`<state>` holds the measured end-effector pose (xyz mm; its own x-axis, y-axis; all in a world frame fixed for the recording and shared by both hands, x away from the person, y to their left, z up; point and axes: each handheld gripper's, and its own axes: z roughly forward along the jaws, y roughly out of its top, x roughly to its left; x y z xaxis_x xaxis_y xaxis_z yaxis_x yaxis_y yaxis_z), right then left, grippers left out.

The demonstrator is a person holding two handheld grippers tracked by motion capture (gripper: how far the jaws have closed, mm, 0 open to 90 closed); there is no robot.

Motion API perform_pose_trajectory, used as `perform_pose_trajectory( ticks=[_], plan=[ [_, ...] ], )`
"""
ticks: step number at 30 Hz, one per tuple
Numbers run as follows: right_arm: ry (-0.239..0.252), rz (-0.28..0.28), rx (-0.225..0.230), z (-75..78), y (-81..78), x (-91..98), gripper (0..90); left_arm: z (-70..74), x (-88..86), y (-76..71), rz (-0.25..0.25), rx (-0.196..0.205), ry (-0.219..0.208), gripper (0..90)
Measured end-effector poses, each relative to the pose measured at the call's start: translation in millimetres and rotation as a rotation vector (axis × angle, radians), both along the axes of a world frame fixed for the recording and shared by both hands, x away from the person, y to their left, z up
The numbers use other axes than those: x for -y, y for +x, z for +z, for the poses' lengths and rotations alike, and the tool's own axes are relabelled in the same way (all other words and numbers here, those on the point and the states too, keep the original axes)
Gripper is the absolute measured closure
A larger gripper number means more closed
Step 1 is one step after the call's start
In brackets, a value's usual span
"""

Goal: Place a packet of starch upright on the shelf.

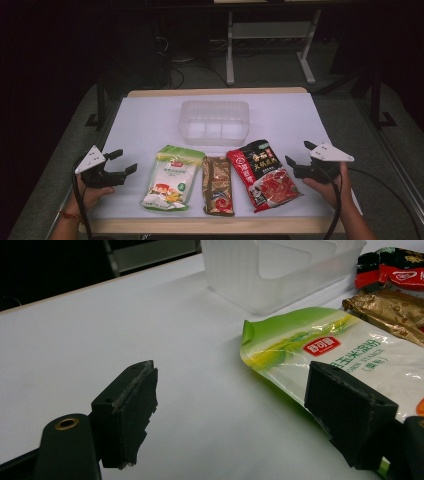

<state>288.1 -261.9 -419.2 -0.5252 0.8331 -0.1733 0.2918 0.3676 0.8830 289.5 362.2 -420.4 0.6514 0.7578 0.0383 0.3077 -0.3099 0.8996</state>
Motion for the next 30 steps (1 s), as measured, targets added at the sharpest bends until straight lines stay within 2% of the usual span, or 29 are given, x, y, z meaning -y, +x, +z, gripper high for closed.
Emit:
perform_pose_trajectory(
  ticks=[1, 2, 5, 6, 9, 12, 15, 16, 17, 18, 19, 23, 24, 27, 28, 30],
  plan=[
    [0.003, 0.005, -0.002, -0.3, 0.3, -0.2, 18.7, -0.4, 0.1, 0.5, -0.009, -0.009, -0.013, 20.1],
    [0.008, 0.006, -0.007, -0.7, 0.6, -0.6, 18.8, -0.4, 0.1, 0.5, -0.009, -0.009, -0.013, 19.9],
    [0.016, 0.007, -0.026, -1.5, 2.4, -1.4, 18.6, -3.1, 1.2, 1.9, -0.034, -0.049, -0.023, 19.0],
    [0.016, 0.007, -0.026, -1.5, 2.4, -1.4, 18.6, -3.1, 1.2, 1.9, -0.034, -0.049, -0.023, 18.3],
    [0.009, 0.009, -0.047, -4.3, 4.8, -4.0, 18.4, -7.7, 6.3, 4.6, -0.068, -0.094, -0.008, 17.7],
    [0.005, 0.013, -0.06, -5.4, 4.3, -6.6, 18.5, -9.9, 11.6, 6.2, -0.097, -0.118, 0.004, 17.4],
    [0.005, 0.018, -0.061, -5.0, 3.3, -7.5, 18.7, -10.9, 15.3, 7.6, -0.117, -0.139, -0.007, 17.2],
    [0.004, 0.017, -0.058, -4.7, 3.6, -8.5, 18.9, -12.1, 20.4, 9.8, -0.127, -0.157, 0.007, 17.1],
    [0.004, 0.017, -0.058, -4.7, 3.6, -8.5, 18.9, -12.1, 20.4, 9.8, -0.127, -0.157, 0.007, 17.2],
    [0.003, 0.017, -0.059, -4.9, 3.9, -8.8, 18.9, -13.1, 23.2, 11.7, -0.133, -0.167, 0.014, 17.2],
    [0.005, 0.018, -0.073, -6.0, 5.5, -9.7, 19.0, -14.9, 27.0, 16.0, -0.146, -0.193, 0.004, 17.2],
    [-0.016, 0.013, -0.083, -7.8, 6.4, -11.2, 19.5, -14.6, 33.8, 22.0, -0.156, -0.204, 0.006, 17.1],
    [-0.016, 0.013, -0.083, -7.8, 6.4, -11.2, 19.5, -13.8, 37.3, 25.1, -0.164, -0.21, -0.009, 17.1],
    [-0.025, 0.008, -0.094, -9.7, 7.7, -12.2, 19.9, -14.3, 49.5, 38.8, -0.18, -0.24, -0.017, 16.4],
    [-0.03, 0.004, -0.102, -10.5, 7.8, -13.0, 20.0, -14.3, 49.5, 38.8, -0.18, -0.24, -0.017, 16.0],
    [-0.04, 0.007, -0.11, -11.8, 8.0, -14.2, 20.1, -18.9, 58.1, 48.6, -0.192, -0.273, 0.002, 16.0]
  ],
)
